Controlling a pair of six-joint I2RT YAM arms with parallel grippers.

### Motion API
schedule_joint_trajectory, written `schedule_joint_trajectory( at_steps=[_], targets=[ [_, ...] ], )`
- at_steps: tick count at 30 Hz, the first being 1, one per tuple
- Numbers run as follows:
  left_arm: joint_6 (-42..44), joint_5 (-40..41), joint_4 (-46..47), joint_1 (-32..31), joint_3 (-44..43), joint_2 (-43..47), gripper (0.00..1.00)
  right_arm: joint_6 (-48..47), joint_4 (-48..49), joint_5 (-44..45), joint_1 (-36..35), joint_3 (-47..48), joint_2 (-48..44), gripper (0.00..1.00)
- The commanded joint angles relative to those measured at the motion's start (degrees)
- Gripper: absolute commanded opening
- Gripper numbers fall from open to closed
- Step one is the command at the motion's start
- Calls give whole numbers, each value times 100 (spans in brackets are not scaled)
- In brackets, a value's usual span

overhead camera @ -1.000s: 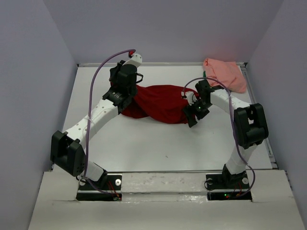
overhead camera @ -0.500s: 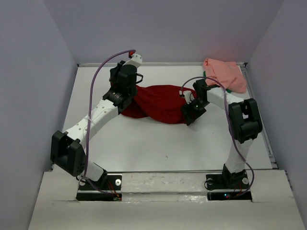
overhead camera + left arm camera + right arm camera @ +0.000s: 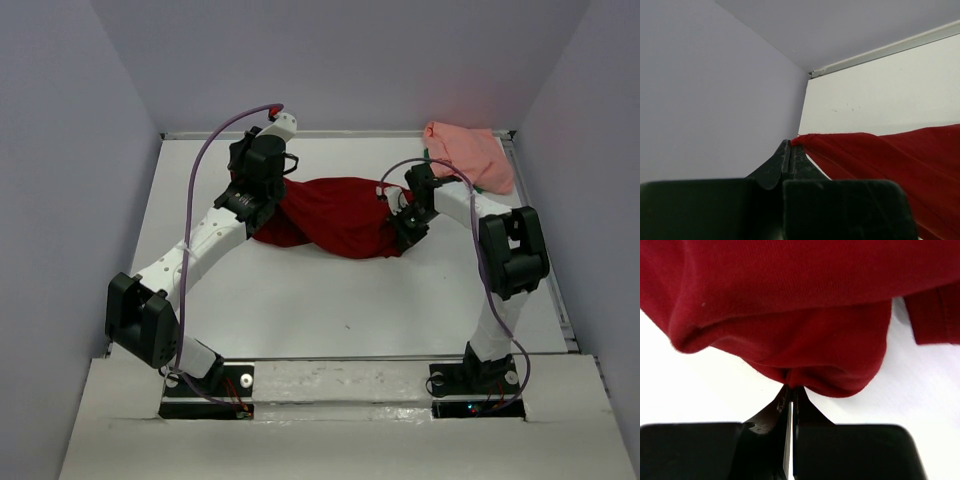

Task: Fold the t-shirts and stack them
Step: Flatten out the tshirt

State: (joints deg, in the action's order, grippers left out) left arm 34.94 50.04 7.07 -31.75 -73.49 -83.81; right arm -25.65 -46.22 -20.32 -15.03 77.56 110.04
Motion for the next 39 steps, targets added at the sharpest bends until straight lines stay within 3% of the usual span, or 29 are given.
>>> schedule_joint_trajectory(
  at_steps=[1,10,15,24,39],
  targets=[
    [83,164,313,46,-77,277,0,42,17,317,61,408,-833,0],
    [-645,-345,-574,809,-895,567,0,192,-222,958,167,1937,-2038,0],
    [-804,-645,-698,1170,-333,980,0,96,341,1547,473,1474,-2566,0],
    [-857,-803,-944,1636,941,1630,0,33,517,1627,931,946,-2715,0],
    [-1253,-1576,-1858,1654,942,2667,0,183,245,1179,931,875,-3945,0]
  ],
)
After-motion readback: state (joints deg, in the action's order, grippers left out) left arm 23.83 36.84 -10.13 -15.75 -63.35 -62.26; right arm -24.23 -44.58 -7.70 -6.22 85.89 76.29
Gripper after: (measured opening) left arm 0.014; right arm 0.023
